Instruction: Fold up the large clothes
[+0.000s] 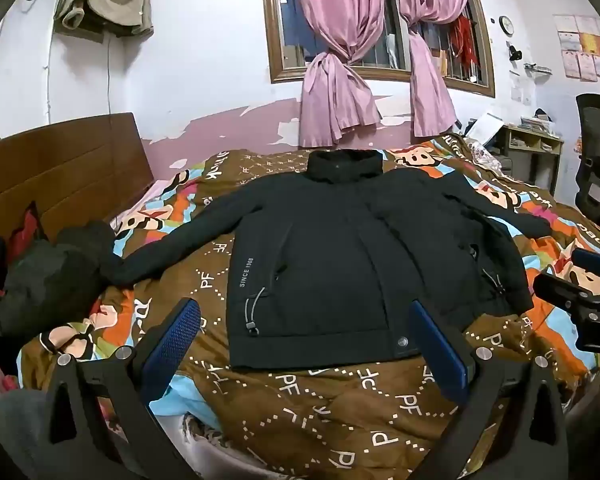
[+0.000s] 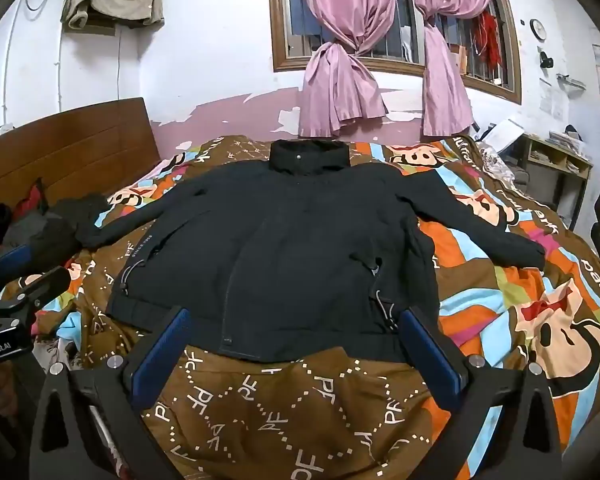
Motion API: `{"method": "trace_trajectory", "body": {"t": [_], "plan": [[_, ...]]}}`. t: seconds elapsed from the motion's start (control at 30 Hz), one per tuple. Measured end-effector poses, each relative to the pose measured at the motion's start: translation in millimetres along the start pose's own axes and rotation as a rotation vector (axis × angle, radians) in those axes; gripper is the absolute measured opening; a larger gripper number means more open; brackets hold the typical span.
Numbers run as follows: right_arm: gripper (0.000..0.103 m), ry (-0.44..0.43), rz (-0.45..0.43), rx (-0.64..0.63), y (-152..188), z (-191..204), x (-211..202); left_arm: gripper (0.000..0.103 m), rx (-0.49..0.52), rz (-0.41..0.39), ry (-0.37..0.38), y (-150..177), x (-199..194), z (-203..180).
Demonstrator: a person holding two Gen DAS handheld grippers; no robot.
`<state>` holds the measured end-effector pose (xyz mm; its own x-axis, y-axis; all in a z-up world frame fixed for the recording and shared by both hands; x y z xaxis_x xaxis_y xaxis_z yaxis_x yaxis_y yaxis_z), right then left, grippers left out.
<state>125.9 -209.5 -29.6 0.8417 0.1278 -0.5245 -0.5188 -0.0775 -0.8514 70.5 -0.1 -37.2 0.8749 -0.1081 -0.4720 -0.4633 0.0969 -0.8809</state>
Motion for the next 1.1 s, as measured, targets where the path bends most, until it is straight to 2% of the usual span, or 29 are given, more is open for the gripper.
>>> {"method": "trace_trajectory", "body": {"t": [1.1], "plan": [[0.103,-0.003,0.008,0.01,3.1,-4.0,2.8,0.102,0.005,-0.003,-0.005,-0.5,-0.4,0.6]]}}
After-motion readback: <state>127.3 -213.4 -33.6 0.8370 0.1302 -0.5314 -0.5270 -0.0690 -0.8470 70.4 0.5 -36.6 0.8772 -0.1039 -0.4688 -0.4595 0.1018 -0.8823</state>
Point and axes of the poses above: each gripper's, at about its wrist camera, not at the fingertips, and x roughly the way its jaws point, z to its left, y to its underside, the point moved 8 cm from there along x, roughly the way its jaws point, and after that the axes turned 6 degrees about y, right-handed, at the moved point
